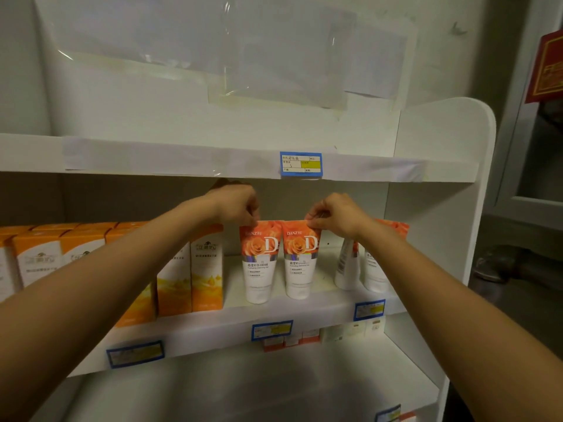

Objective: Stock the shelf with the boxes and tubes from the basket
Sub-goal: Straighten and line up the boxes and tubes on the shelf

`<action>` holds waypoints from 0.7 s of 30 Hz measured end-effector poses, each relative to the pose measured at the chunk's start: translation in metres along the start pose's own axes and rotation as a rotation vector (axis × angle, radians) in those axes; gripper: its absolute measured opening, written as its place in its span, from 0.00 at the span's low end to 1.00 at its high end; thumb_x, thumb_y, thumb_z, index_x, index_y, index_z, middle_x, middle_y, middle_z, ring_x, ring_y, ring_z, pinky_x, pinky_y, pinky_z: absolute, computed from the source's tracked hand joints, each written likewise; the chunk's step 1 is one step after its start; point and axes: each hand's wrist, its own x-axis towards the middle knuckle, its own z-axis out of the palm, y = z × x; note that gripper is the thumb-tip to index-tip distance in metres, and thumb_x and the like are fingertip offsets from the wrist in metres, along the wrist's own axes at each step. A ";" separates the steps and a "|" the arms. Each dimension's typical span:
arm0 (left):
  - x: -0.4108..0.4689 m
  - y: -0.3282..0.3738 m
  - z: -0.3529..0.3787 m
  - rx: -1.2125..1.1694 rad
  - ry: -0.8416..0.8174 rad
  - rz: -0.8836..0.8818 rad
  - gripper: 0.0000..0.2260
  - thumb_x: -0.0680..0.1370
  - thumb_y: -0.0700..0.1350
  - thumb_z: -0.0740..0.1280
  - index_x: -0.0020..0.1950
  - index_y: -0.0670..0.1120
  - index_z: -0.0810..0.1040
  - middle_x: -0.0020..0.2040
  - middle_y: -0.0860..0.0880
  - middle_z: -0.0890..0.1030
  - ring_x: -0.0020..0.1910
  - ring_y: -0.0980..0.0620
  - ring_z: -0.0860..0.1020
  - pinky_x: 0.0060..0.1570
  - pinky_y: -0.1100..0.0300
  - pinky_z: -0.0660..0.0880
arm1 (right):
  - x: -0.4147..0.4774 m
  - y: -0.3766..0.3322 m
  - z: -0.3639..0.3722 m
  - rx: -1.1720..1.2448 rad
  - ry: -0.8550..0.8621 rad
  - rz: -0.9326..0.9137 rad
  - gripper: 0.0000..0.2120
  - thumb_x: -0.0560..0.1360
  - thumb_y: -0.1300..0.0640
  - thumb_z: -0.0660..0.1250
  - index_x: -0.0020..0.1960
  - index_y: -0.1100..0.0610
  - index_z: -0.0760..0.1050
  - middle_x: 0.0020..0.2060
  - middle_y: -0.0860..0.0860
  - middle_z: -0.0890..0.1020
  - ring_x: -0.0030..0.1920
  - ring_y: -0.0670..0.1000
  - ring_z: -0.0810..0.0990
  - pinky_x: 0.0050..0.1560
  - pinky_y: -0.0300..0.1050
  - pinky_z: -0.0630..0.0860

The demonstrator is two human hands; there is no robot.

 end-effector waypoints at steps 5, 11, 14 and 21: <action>0.002 0.000 0.001 0.060 -0.022 -0.011 0.08 0.76 0.43 0.65 0.50 0.40 0.79 0.42 0.48 0.77 0.41 0.51 0.75 0.41 0.60 0.72 | 0.000 0.003 0.003 0.002 0.023 0.003 0.12 0.75 0.60 0.66 0.56 0.62 0.78 0.55 0.57 0.81 0.50 0.51 0.78 0.51 0.39 0.72; 0.004 0.007 0.000 0.158 -0.084 -0.022 0.11 0.75 0.46 0.66 0.52 0.40 0.80 0.47 0.43 0.82 0.42 0.49 0.78 0.47 0.56 0.76 | -0.006 0.012 -0.007 -0.012 -0.003 -0.018 0.14 0.74 0.57 0.66 0.59 0.58 0.78 0.58 0.54 0.80 0.51 0.49 0.77 0.53 0.41 0.72; 0.007 0.017 0.000 0.185 -0.048 -0.021 0.16 0.75 0.46 0.65 0.61 0.42 0.76 0.57 0.44 0.80 0.53 0.48 0.79 0.54 0.55 0.77 | -0.015 0.023 -0.025 -0.001 0.051 0.001 0.14 0.75 0.57 0.65 0.60 0.56 0.77 0.60 0.53 0.80 0.55 0.52 0.79 0.54 0.41 0.72; 0.014 0.080 0.019 0.066 0.150 0.167 0.16 0.77 0.49 0.61 0.62 0.45 0.75 0.61 0.46 0.78 0.57 0.47 0.77 0.55 0.52 0.75 | -0.039 0.068 -0.051 -0.148 0.192 0.208 0.13 0.76 0.55 0.63 0.60 0.54 0.77 0.60 0.53 0.79 0.58 0.54 0.79 0.59 0.50 0.76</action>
